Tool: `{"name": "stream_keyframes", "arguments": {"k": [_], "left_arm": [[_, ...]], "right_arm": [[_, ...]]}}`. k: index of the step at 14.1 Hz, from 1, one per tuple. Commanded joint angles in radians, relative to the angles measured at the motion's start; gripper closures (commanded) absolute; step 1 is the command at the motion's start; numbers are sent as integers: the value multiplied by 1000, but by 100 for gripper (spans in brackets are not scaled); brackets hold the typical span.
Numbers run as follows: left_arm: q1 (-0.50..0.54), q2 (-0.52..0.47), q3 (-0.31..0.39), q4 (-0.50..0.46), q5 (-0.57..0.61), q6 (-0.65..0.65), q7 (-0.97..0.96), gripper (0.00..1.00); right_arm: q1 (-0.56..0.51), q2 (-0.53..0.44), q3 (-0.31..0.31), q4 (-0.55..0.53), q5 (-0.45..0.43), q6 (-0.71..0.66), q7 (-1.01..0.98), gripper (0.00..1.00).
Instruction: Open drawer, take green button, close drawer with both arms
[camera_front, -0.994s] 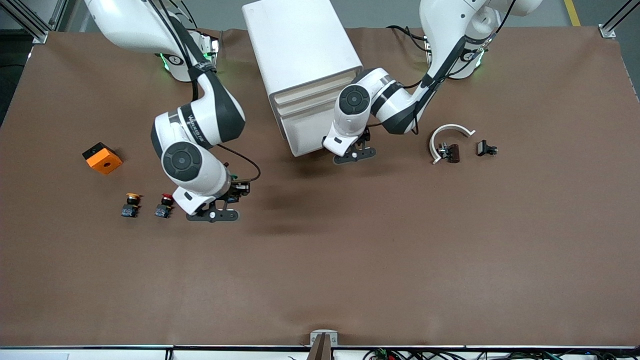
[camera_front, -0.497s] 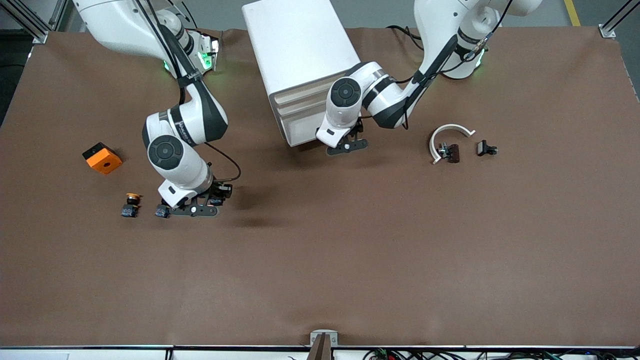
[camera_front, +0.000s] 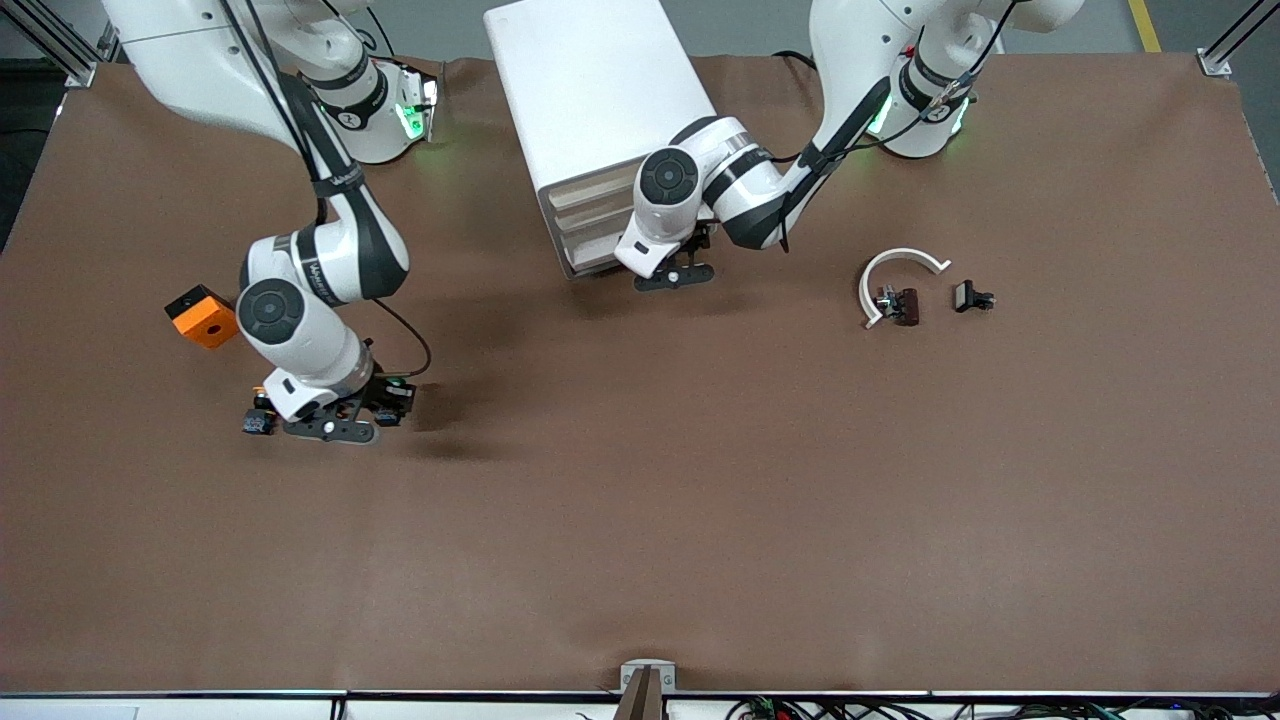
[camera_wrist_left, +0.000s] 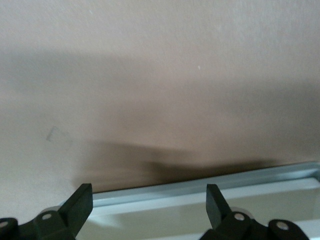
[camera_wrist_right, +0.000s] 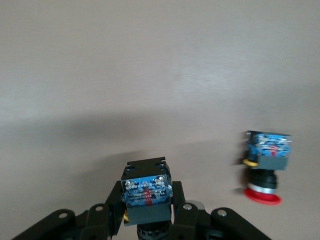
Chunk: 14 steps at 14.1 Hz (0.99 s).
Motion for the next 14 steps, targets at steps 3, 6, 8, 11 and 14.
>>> {"name": "stream_keyframes", "arguments": {"k": [3,6,8,11,14], "left_arm": [[4,11,-31,-5,-79,16,-10,0],[22,2,-30,11,-82,16,-31,0],[38,-9,-18,53,-71,7,-80,0],[119,-35,-2,107,-36,-36,-74,0],[211,-50,-4,214,131,-190,-73,0]], "right_arm": [[-58,-6,22,-36,-13,16,-1,100],[-58,25,23,-32,2,16,11,100],[-47,54,25,-24,77,30,11,100],[-27,60,25,-16,96,31,15,100],[-17,84,26,11,120,33,19,100]]}}
